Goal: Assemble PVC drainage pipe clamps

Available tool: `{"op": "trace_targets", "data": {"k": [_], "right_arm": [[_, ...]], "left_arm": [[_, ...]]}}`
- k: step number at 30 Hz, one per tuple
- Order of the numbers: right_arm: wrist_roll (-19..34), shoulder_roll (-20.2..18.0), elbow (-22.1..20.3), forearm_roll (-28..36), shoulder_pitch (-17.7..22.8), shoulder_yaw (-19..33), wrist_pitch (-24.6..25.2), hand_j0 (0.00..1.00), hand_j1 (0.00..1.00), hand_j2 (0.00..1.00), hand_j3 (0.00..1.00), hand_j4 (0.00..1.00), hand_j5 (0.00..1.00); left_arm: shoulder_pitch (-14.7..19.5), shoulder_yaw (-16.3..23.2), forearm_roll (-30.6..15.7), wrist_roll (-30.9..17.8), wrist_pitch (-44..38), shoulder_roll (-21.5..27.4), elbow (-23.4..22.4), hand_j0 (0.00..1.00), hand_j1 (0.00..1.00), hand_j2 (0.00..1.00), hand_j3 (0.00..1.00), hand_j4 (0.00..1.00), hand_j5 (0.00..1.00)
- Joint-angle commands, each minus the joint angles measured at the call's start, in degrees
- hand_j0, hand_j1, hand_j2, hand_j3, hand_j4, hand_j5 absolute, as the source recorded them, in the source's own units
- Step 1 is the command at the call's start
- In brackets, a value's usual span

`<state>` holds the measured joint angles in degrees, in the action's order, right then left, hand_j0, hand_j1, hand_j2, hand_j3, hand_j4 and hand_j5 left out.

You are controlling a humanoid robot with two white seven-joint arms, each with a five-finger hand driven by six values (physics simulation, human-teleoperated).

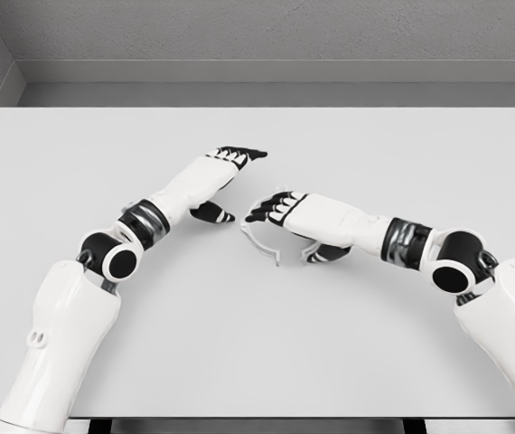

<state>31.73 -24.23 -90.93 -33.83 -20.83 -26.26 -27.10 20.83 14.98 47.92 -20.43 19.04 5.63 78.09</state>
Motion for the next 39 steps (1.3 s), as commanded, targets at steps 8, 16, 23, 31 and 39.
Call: {"op": "trace_targets", "data": {"k": [8, 16, 23, 31, 39], "right_arm": [[0.0, 0.41, -0.66, 0.34, 0.09, -0.02, 0.21, 1.0, 1.0, 1.0, 1.0, 1.0, 1.0], [-0.01, -0.21, -0.39, 0.78, 0.18, 0.33, 0.12, 1.0, 1.0, 1.0, 1.0, 1.0, 1.0], [-0.09, -3.02, -0.04, 0.43, -0.09, 0.68, 0.12, 1.0, 1.0, 1.0, 1.0, 1.0, 1.0], [-0.18, -5.31, 1.54, 0.78, -0.44, 1.91, 0.21, 1.0, 1.0, 1.0, 1.0, 1.0, 1.0], [-0.18, -6.54, 5.41, 0.78, -2.55, 2.97, 0.21, 1.0, 1.0, 1.0, 1.0, 1.0, 1.0]], "left_arm": [[-0.09, 0.22, -0.29, 0.03, 0.03, 0.0, -0.13, 1.0, 1.0, 1.0, 1.0, 1.0, 1.0], [-0.35, 0.22, -0.29, 0.03, 0.12, 0.0, 0.13, 1.0, 1.0, 1.0, 1.0, 1.0, 1.0], [-0.35, 0.22, -0.29, 0.03, 0.12, -0.09, 0.22, 1.0, 1.0, 1.0, 1.0, 1.0, 1.0], [-0.35, 1.54, -0.2, 0.03, 0.12, -0.44, 0.4, 1.0, 1.0, 1.0, 1.0, 1.0, 1.0], [-0.53, 1.8, -0.2, 0.03, 0.21, -0.53, 0.75, 1.0, 1.0, 1.0, 1.0, 1.0, 1.0]]}}
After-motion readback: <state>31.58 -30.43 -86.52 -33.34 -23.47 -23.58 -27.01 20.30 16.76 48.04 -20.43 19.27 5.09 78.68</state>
